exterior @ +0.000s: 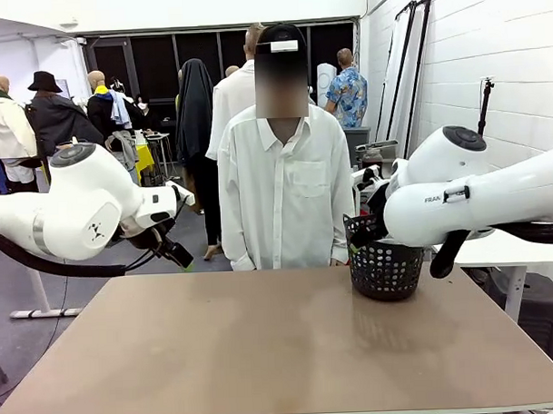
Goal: Fold the training pants.
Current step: Grab both ends of the Training pants handed by a person.
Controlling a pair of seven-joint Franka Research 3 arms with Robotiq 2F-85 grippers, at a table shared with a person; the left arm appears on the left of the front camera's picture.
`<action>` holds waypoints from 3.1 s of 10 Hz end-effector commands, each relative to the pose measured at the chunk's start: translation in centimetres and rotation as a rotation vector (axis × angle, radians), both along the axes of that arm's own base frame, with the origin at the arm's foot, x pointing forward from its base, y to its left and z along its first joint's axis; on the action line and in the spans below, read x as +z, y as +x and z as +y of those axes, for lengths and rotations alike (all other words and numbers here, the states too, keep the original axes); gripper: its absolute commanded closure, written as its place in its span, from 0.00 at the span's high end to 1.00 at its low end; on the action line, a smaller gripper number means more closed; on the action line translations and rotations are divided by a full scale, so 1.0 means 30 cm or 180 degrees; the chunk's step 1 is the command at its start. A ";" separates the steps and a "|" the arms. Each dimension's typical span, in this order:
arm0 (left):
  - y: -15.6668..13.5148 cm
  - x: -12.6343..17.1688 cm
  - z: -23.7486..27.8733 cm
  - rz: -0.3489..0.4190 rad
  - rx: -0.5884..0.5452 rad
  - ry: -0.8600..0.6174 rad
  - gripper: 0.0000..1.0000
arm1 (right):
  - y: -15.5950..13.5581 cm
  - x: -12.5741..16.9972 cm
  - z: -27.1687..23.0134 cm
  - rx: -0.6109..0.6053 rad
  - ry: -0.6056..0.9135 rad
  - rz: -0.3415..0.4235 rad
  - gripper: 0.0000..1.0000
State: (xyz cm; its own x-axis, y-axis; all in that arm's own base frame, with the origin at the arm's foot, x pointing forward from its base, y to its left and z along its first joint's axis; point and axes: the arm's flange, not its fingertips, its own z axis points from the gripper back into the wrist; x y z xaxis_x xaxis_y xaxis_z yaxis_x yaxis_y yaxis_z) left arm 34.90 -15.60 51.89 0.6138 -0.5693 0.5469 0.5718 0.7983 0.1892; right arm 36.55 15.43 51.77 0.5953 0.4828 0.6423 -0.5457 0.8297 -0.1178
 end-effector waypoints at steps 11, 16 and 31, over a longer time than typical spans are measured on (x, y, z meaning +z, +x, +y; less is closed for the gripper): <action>-0.086 0.193 -0.038 -0.0299 -0.0076 -0.0015 1.00 | -0.059 0.110 -0.022 0.0022 0.0010 -0.0139 1.00; -0.086 0.193 -0.038 -0.0299 -0.0076 -0.0015 1.00 | -0.059 0.110 -0.022 0.0022 0.0010 -0.0139 1.00; -0.086 0.193 -0.038 -0.0299 -0.0076 -0.0015 1.00 | -0.059 0.110 -0.022 0.0022 0.0010 -0.0139 1.00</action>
